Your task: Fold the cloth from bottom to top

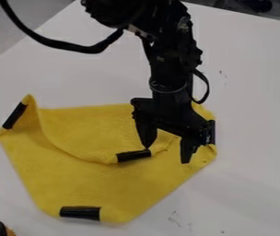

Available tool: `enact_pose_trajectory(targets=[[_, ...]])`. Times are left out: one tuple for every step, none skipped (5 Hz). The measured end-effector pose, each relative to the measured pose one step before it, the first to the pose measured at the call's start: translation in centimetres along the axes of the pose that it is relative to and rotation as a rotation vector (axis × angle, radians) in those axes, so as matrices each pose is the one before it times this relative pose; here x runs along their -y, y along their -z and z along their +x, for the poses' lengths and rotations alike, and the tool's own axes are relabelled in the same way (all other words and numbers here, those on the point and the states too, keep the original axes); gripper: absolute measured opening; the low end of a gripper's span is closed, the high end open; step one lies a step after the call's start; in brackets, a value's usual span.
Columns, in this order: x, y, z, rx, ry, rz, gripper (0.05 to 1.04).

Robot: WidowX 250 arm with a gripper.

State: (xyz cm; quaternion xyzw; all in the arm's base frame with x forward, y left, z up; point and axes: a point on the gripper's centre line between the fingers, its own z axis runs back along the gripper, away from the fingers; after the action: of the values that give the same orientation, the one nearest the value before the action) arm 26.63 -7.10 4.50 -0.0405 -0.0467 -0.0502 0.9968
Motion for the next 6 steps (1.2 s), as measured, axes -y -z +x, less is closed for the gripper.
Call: enact_pose_trajectory(targets=[[-0.022,0.608,-0.474,-0.0261,-0.0023,0.001,0.999],[-0.459,0.334,-1.958,-0.0192,-0.0208,-0.0071,0.999],[-0.899,-0.831,-1.927,0.0396,-0.0271,-0.0143,0.999],[-0.879,-0.704,-2.651,0.0237,-0.0133,0.0098,0.999],[-0.942,-0.073,-2.361,0.0366,-0.0457,0.0094,0.999],[-1.674,0.083,-0.957,0.0072,-0.0029,0.0041,0.999]])
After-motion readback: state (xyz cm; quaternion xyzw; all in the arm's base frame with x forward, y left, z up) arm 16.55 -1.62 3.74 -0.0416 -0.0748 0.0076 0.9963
